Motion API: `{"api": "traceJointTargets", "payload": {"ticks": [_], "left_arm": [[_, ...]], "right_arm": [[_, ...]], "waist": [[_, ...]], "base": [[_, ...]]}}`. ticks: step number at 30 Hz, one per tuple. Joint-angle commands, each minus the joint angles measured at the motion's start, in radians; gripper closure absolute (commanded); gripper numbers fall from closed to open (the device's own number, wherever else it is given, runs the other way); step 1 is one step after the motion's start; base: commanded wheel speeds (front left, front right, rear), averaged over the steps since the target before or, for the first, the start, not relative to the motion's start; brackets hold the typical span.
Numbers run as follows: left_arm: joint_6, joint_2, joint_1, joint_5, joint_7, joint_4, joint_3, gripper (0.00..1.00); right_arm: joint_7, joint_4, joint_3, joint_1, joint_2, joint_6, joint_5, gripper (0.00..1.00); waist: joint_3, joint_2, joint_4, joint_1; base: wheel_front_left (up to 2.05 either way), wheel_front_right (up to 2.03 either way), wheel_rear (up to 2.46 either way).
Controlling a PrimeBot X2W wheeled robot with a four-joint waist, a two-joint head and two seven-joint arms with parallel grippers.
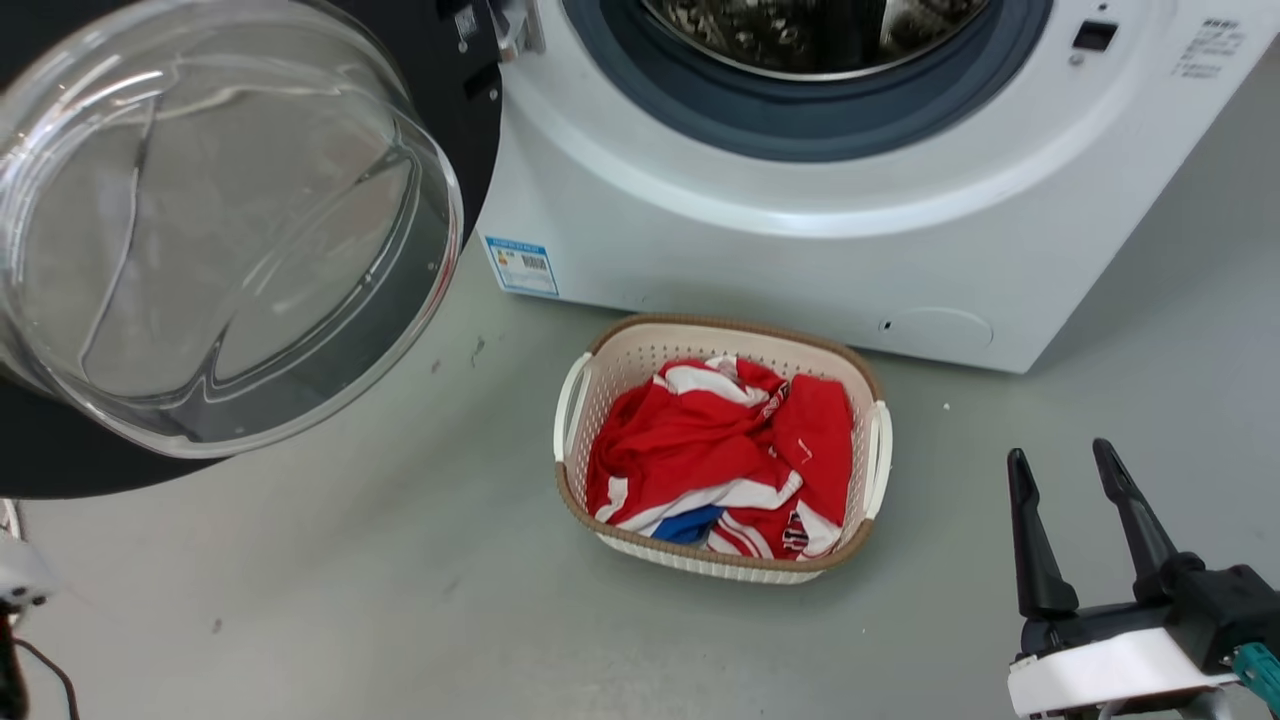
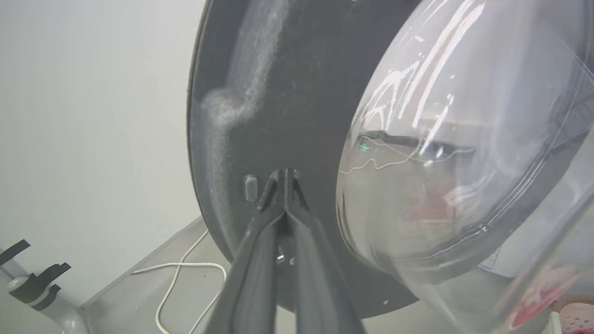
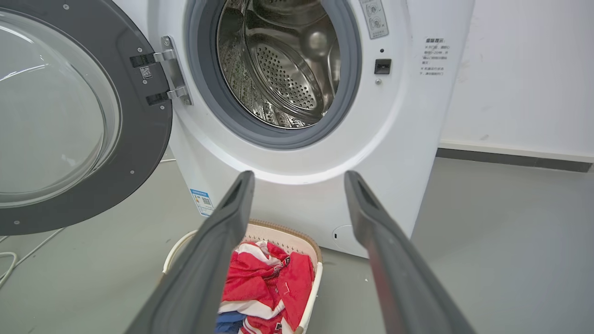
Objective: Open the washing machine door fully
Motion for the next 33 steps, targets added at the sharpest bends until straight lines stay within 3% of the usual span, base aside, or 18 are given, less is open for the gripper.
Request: {"api": "traceJointTargets", "payload": {"ticks": [1, 7, 17, 24, 33], "left_arm": [[-0.007, -0.019, 0.041, 0.017, 0.002, -0.047, -0.009, 1.0], [-0.014, -0.077, 0.115, 0.054, 0.002, -0.168, -0.051, 1.0], [-0.006, -0.228, 0.273, 0.125, 0.002, -0.39, -0.184, 1.0], [-0.012, -0.278, 0.34, 0.125, 0.002, -0.466, -0.292, 1.0], [0.015, -0.306, 0.414, 0.082, 0.002, -0.498, -0.384, 1.0]], "right_arm": [[-0.002, 0.0, -0.006, 0.017, 0.003, 0.0, 0.007, 0.0], [-0.002, -0.002, -0.014, 0.047, 0.003, 0.0, 0.019, 0.0], [-0.002, -0.026, -0.024, 0.093, 0.003, 0.0, 0.048, 0.0], [-0.002, -0.055, -0.036, 0.11, 0.003, 0.0, 0.04, 0.0], [-0.002, -0.08, -0.043, 0.129, 0.003, 0.0, 0.053, 0.0]], "waist": [[-0.042, 0.0, -0.005, 0.0], [-0.093, 0.0, -0.009, 0.0], [-0.173, 0.0, -0.038, 0.0], [-0.196, 0.0, -0.078, 0.0], [-0.209, 0.0, -0.149, 0.0]], "base": [[0.0, 0.0, 0.0], [0.0, 0.0, 0.0], [0.0, 0.0, 0.0], [0.0, 0.0, 0.0], [0.0, 0.0, 0.0]]}}
